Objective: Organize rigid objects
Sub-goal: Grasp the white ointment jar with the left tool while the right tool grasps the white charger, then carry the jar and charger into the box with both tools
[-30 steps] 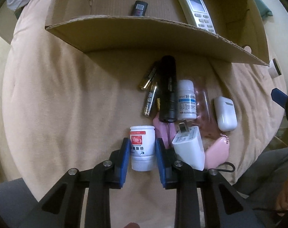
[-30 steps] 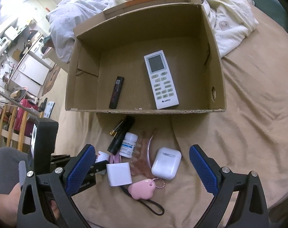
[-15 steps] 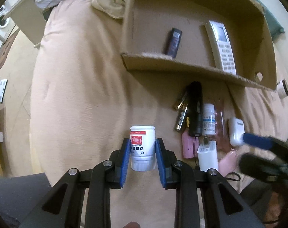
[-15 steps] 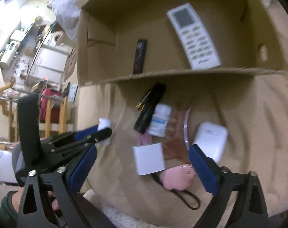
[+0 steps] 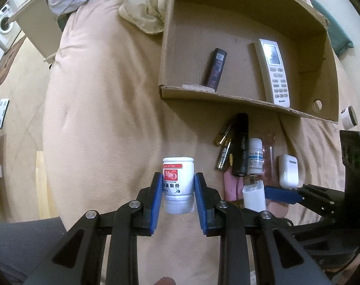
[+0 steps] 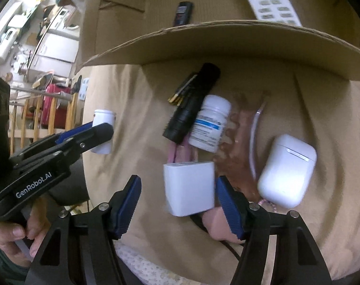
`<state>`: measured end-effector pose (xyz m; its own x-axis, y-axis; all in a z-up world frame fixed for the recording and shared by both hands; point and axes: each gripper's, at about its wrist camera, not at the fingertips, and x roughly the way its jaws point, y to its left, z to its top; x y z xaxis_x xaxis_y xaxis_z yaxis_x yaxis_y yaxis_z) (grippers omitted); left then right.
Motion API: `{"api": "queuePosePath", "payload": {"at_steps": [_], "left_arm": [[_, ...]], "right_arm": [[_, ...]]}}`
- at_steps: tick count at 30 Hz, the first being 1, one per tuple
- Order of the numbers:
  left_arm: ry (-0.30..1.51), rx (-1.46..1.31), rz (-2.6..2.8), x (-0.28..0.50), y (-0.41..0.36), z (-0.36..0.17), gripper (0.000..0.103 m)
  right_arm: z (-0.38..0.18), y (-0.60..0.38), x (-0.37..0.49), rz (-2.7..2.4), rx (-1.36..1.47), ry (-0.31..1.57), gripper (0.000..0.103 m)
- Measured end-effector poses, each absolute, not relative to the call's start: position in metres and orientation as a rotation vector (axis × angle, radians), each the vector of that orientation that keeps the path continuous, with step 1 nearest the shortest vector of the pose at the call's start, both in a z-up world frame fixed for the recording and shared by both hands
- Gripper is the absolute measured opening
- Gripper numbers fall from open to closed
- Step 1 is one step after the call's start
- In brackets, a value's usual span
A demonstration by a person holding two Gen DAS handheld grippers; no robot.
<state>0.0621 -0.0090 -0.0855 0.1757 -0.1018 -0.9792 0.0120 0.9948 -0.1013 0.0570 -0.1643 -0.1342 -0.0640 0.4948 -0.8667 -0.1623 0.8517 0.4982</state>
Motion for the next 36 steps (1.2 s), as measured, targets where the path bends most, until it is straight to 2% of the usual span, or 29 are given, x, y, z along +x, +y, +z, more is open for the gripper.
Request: {"api": "queuePosePath", "payload": {"at_steps": [1,2,3,4,13,21,36], "left_arm": [[1.389,-0.071,-0.078,0.062,-0.01,-0.086,0.024],[1.388,-0.068,-0.075,0.062,-0.01,-0.086,0.024],[1.388,-0.068,-0.073,0.062,-0.009,-0.086,0.024],[1.391,-0.07,-0.072,0.062,-0.008,-0.087,0.024],[1.378,-0.05,-0.073,0.059,-0.014,-0.086,0.024],[1.353,-0.025,-0.073,0.05,-0.014,-0.081,0.024],[1.158,0.034,-0.137,0.056,-0.038,0.001,0.024]], "right_arm": [[-0.135,-0.161,0.056,0.548,0.252,1.545,0.07],[-0.134,-0.157,0.055,0.55,0.235,1.542,0.066],[-0.133,-0.154,0.054,0.55,0.208,1.535,0.059],[-0.132,-0.155,0.054,0.546,0.188,1.531,0.047],[-0.123,-0.144,0.047,0.567,0.078,1.486,0.046],[-0.104,-0.153,0.043,0.563,0.106,1.432,0.046],[-0.021,-0.209,0.066,0.515,0.223,1.187,0.046]]}}
